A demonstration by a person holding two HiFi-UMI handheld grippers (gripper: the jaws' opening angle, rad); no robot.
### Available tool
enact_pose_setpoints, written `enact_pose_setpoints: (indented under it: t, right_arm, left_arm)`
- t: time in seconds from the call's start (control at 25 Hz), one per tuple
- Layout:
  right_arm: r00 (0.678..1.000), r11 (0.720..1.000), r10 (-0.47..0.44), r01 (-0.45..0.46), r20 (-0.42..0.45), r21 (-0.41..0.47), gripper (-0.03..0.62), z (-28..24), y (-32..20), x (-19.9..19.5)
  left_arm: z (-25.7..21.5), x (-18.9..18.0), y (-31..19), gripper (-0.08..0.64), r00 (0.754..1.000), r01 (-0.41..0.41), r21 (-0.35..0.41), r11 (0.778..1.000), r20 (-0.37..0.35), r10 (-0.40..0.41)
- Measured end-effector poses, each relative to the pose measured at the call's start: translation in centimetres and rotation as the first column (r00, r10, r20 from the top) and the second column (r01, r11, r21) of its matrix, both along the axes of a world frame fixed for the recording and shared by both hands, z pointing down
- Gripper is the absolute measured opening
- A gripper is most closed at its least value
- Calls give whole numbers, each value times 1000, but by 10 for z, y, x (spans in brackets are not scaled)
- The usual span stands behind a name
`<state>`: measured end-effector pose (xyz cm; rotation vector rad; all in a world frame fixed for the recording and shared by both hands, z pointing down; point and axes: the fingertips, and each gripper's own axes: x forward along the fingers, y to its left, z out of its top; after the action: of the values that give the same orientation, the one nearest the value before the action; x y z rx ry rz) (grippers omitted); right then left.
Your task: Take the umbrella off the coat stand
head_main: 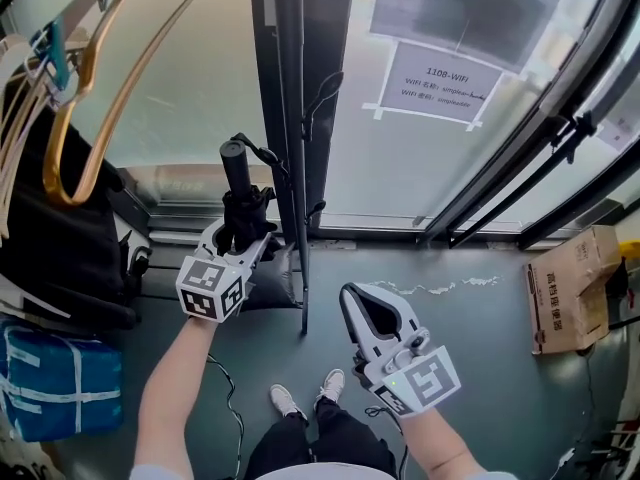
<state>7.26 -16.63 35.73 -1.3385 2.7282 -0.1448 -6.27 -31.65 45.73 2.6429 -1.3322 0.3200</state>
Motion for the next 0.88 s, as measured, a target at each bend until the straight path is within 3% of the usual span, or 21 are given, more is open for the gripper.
enact_pose_setpoints:
  t: [0.88]
  right_arm:
    - [1000,1000,-26,26,-4,17,17,-21,5,28]
  left_arm:
    - [-40,-10,4,241,995,83,22,996,46,-84]
